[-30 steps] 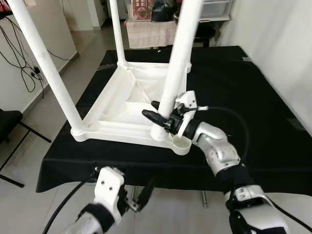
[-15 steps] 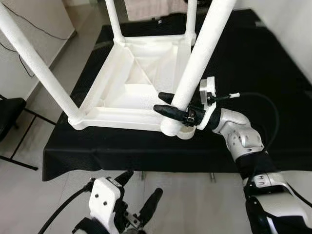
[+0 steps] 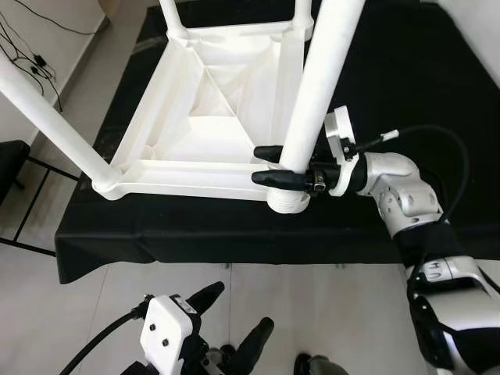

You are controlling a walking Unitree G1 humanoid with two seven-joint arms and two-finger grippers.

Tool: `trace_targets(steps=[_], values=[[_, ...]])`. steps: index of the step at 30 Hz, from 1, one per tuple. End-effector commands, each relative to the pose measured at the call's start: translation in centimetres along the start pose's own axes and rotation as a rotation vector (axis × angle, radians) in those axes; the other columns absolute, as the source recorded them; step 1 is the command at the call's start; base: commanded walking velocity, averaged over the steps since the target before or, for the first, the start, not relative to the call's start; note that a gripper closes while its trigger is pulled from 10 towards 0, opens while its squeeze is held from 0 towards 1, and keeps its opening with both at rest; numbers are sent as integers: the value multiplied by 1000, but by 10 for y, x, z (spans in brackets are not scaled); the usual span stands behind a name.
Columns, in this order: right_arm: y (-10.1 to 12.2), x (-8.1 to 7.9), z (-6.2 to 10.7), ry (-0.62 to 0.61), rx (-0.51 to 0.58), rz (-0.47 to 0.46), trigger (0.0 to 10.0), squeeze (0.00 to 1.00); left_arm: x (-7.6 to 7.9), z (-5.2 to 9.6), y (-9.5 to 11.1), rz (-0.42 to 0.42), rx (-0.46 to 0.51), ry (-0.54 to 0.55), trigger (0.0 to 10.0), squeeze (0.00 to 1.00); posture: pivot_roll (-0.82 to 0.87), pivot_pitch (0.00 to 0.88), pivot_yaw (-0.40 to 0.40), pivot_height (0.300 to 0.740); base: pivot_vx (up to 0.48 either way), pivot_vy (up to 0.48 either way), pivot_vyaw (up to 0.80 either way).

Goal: Building children table

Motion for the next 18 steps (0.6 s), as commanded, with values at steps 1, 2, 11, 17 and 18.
trace_targets(steps=[1,2,11,17,18], values=[[-18,0,3,-11,-74,-43,10000,0,4,3,-4,-1,-38,-26,10000,0,46,369,77,740,0,0,0],[-19,1,2,-11,-83,-46,10000,0,5,3,-3,-1,-39,-32,10000,0,46,370,75,740,0,0,0],[-23,3,-2,9,-136,-55,10000,0,7,2,-2,1,-37,-43,10000,0,47,376,69,740,0,0,0],[-21,10,-4,-17,-167,-34,10000,0,8,2,-1,0,-34,-45,10000,0,47,380,66,740,0,0,0],[-21,10,-4,-17,-167,-34,10000,0,8,2,-1,0,-34,-45,10000,0,47,380,66,740,0,0,0]])
Point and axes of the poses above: a point about 5 cm out from each wrist's last joint towards the gripper, its own z axis pointing back from the gripper into the wrist, its own y axis along the axis of the wrist's last joint, x = y × z, the point moved 3 cm from there along -z, pointing out of the wrist towards the gripper, and after that the axes turned 6 degrees about -z, right-handed, at the moved point
